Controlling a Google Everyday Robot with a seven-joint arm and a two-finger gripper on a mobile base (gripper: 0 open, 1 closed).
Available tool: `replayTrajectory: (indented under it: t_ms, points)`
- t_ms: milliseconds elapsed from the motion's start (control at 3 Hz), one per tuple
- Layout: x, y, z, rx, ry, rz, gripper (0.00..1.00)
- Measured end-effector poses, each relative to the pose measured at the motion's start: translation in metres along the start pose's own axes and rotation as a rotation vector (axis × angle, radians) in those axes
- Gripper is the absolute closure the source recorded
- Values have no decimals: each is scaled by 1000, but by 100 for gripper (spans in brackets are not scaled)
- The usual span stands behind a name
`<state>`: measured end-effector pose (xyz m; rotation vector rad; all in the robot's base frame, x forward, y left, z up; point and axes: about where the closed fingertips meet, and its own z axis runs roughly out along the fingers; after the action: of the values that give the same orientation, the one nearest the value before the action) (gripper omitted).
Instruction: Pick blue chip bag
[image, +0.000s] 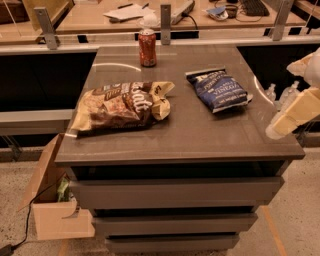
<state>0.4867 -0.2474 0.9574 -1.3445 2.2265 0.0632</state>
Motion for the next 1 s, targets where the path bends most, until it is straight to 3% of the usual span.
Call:
replayTrajectory:
  t_ms: [333, 667, 1000]
  points:
    - [8, -38, 22, 39, -125, 98, 0]
    - [9, -66, 42, 57, -231, 144, 0]
    - [-4, -103, 92, 26, -387, 112, 0]
